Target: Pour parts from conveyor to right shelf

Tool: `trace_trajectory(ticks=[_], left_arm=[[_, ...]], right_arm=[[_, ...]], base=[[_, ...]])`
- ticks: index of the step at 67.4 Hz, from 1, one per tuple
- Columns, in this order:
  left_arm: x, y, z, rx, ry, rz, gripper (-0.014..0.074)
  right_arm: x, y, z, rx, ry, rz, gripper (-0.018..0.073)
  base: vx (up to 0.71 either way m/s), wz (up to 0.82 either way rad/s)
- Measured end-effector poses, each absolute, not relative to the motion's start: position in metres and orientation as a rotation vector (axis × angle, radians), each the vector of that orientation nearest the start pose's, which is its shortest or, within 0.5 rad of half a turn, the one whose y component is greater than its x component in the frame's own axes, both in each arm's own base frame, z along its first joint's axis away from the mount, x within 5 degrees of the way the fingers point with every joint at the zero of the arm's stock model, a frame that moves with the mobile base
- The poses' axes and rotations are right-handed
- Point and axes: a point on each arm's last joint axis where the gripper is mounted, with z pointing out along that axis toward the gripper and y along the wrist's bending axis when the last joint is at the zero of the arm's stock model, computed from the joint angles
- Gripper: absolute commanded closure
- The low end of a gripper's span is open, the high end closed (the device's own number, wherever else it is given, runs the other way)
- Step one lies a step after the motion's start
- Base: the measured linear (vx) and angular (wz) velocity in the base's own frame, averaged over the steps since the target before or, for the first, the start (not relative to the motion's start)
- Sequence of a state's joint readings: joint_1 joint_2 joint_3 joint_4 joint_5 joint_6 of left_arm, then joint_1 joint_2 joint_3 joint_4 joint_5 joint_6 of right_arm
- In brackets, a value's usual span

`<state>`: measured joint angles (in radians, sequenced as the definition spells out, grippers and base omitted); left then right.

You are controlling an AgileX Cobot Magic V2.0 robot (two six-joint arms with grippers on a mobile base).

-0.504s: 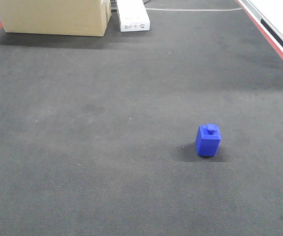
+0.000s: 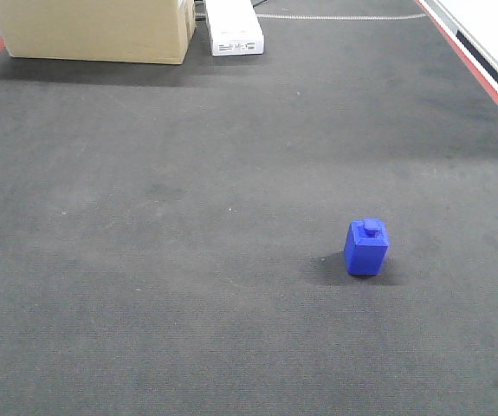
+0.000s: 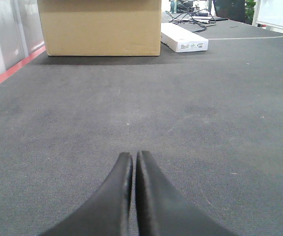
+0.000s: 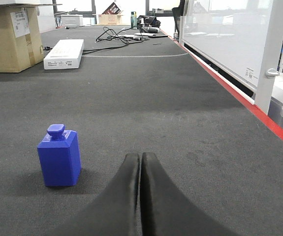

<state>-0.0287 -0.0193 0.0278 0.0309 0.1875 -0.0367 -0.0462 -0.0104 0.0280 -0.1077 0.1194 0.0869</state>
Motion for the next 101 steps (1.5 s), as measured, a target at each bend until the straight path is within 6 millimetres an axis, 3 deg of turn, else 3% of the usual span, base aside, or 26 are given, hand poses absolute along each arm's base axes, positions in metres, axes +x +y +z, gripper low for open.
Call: trace_trajectory(ticks=[49,56,62,70,81,101], left_arm=[[0.056,-0.001,0.188,0.014,1.679,-0.022,0.0603],[0.056,-0.001,0.188,0.014,1.679,-0.022,0.0603],[0.056,-0.001,0.188,0.014,1.679,-0.022,0.0603],[0.056,-0.001,0.188,0.014,1.679,-0.022,0.0603],[0.056,-0.001,0.188,0.014,1.679,-0.022,0.0603],[0.056,-0.001,0.188,0.014,1.679,-0.022,0.0603]], right_arm=[[0.057,-0.003,0.198,0.068,1.572,-0.013,0.0567],[0.055,-0.003,0.209,0.073,1.545,-0.007,0.0567],[0.052,-0.003,0.231,0.064,1.514,-0.017,0.0567],[0.058,-0.004,0.255,0.065,1.614,-0.03,0.0567],[0.075,-0.006,0.272,0.077,1.818,-0.039,0.0567],[0.098,-0.007,0.257,0.075,2.142,-0.058,0.0567]], base=[[0.0,0.0],[0.0,0.0],[0.0,0.0],[0.0,0.0],[0.0,0.0],[0.0,0.0]])
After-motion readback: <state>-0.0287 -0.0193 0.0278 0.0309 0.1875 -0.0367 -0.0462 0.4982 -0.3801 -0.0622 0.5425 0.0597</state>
